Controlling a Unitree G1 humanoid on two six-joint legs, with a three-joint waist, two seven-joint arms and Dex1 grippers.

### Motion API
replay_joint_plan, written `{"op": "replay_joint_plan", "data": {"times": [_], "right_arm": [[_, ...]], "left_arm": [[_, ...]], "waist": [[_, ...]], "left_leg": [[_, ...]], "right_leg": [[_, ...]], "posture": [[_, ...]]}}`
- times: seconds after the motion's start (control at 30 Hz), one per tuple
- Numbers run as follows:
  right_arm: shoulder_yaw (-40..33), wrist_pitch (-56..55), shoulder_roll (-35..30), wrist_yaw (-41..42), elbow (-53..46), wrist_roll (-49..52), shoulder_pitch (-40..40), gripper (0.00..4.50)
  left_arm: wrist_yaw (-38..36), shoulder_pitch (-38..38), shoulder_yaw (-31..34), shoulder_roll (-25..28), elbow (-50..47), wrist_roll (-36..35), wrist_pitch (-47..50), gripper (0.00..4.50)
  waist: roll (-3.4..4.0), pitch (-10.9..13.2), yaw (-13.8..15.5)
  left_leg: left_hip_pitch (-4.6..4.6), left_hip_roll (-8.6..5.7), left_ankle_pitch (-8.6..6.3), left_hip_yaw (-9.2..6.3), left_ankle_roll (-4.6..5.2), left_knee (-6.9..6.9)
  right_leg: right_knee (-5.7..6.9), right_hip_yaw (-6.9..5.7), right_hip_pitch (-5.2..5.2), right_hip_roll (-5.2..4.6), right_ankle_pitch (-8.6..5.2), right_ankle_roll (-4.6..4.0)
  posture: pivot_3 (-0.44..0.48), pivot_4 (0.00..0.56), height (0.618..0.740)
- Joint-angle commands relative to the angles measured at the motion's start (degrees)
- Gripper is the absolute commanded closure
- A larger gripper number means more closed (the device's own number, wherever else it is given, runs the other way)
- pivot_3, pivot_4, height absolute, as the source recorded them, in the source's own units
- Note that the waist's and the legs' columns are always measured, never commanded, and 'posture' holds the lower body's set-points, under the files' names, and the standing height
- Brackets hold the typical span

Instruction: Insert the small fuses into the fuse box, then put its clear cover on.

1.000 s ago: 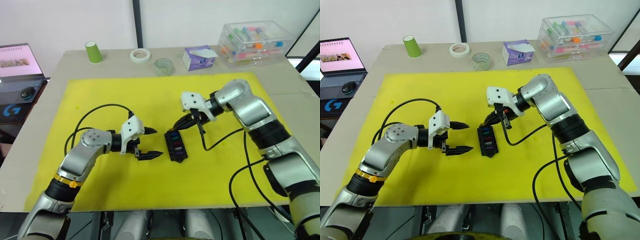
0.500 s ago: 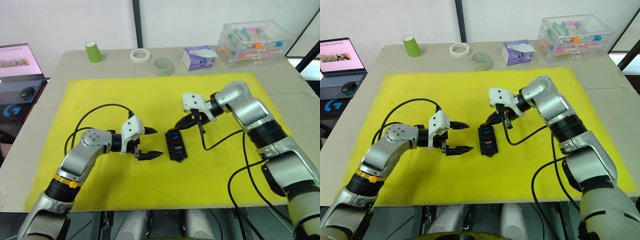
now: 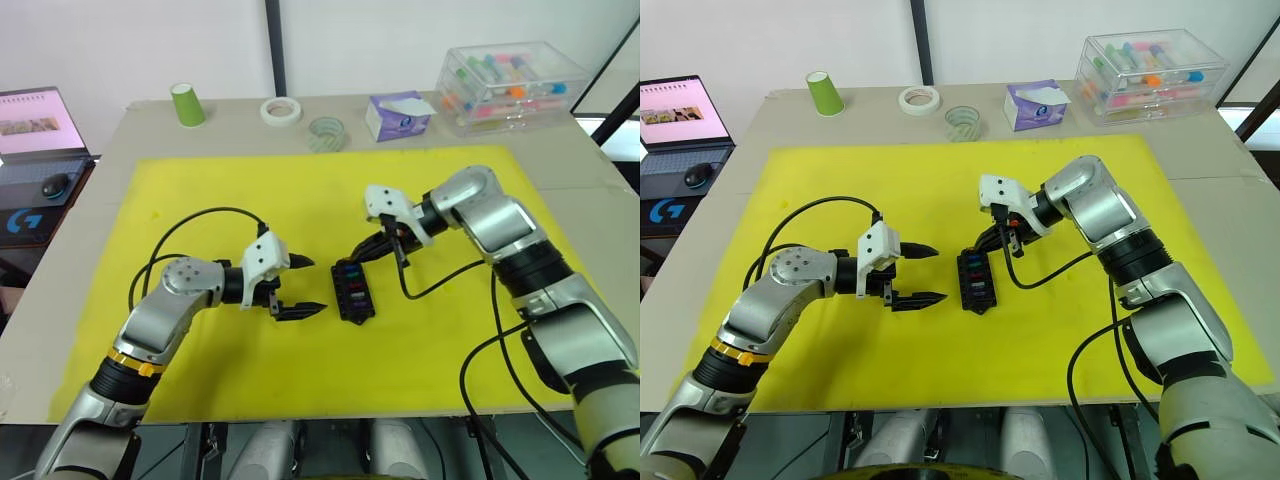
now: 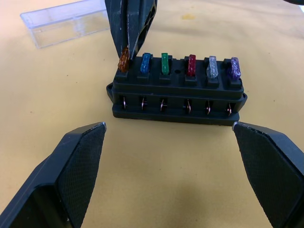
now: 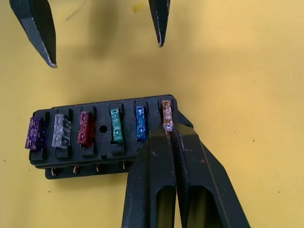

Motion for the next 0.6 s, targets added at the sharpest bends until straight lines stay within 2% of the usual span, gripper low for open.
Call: {"op": "replay_joint_plan", "data": {"times": [0.03, 0.33, 0.6], "right_arm": [[0.82, -1.58, 0.05, -0.33, -1.33, -1.78, 1.67, 4.5], [1.12, -6.32, -0.36, -0.58, -2.12, -4.63, 3.81, 4.5], [-0.81, -5.1, 0.29, 0.06, -3.77, -3.23, 2.91, 4.5]], "left_arm": [[-0.09, -0.16, -0.09, -0.21, -2.02, -0.04, -0.78, 0.02], [-0.12, 0.01, -0.29, -0.39, -2.38, 0.32, -0.79, 0.02], [-0.1, -0.01, -0.18, -0.42, -2.22, 0.32, -0.75, 0.02]], "waist": [[0.0, 0.0, 0.02], [-0.01, -0.02, 0.01], [-0.01, -0.02, -0.01]], "left_leg": [[0.0, 0.0, 0.0, 0.0, 0.0, 0.0], [0.0, 0.0, 0.0, 0.0, 0.0, 0.01], [0.01, 0.0, 0.0, 0.0, 0.0, 0.01]], "right_leg": [[0.0, 0.0, 0.0, 0.0, 0.0, 0.0], [0.0, 0.0, 0.01, 0.0, 0.0, 0.0], [0.0, 0.0, 0.01, 0.01, 0.0, 0.0]], "posture": [[0.0, 0.15, 0.74], [0.0, 0.15, 0.74], [0.0, 0.15, 0.74]]}}
